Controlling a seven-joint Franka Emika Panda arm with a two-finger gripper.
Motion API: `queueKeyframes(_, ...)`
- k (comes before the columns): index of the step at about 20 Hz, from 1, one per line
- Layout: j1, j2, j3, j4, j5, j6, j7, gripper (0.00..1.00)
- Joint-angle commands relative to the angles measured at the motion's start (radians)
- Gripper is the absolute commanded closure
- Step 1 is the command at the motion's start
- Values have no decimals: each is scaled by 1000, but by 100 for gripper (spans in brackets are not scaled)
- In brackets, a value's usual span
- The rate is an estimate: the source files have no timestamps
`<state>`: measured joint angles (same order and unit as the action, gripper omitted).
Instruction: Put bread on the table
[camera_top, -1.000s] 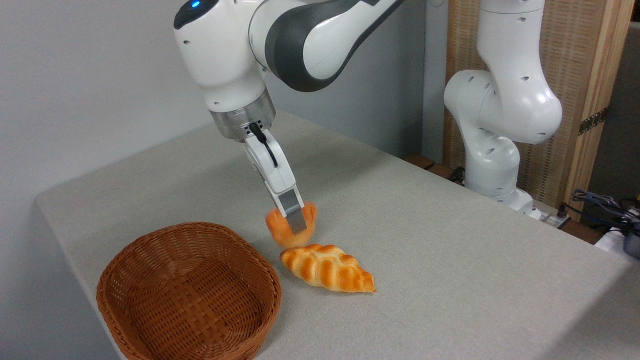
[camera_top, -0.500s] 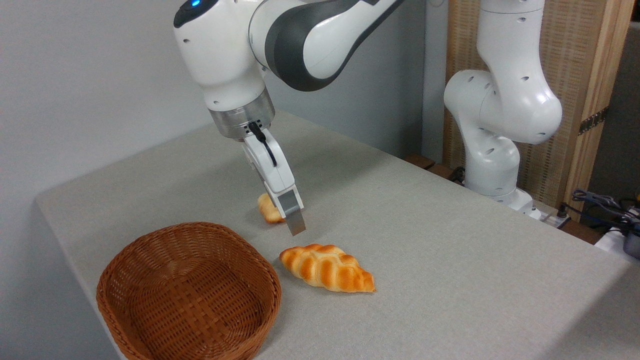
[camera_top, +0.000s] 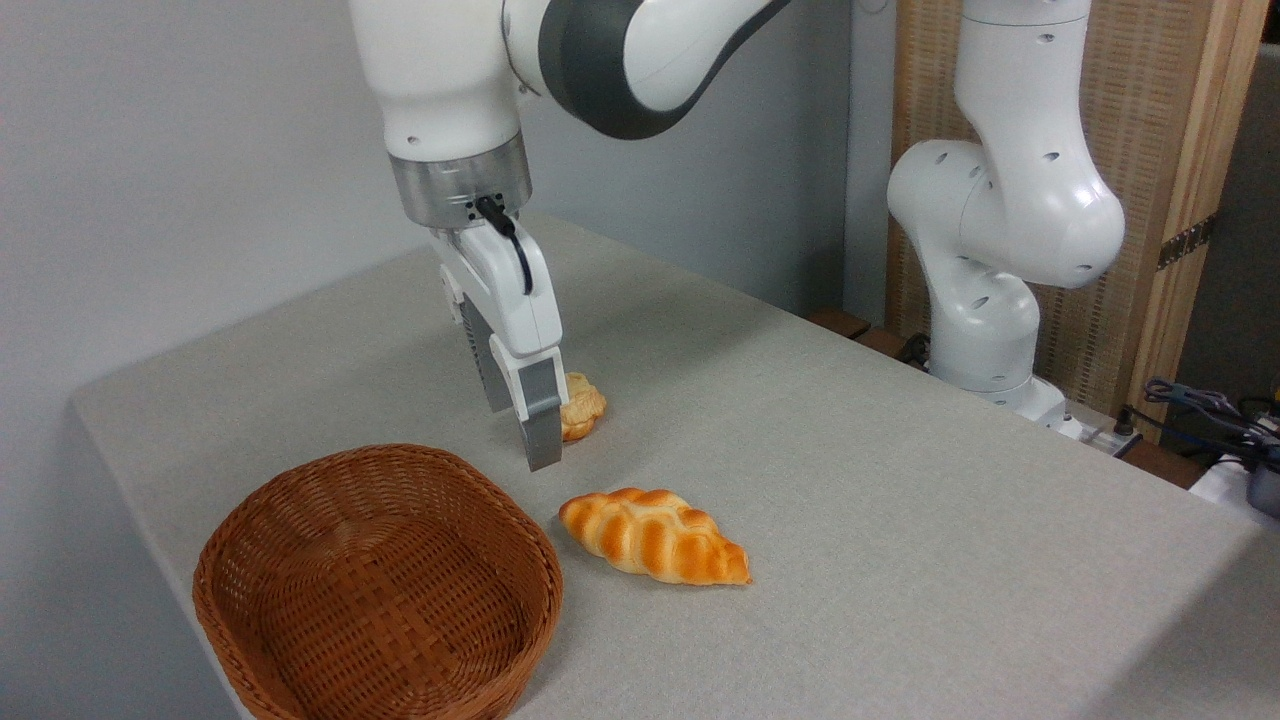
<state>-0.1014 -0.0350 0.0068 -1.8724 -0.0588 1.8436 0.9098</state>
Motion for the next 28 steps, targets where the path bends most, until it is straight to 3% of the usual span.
queueKeyframes(1,-4,-9,42,33,-4,3,-22,0)
queueKeyframes(7,-4,-8,85,76,-6,5,-121,0)
queueKeyframes(13,-4,-8,84,76,-6,49,-282,0)
queueKeyframes(24,-7,-5,79,76,0,42,-278,0)
queueKeyframes(26,-7,-5,79,76,19,42,-278,0)
queueKeyframes(28,-9,-5,73,76,68,40,-279,0)
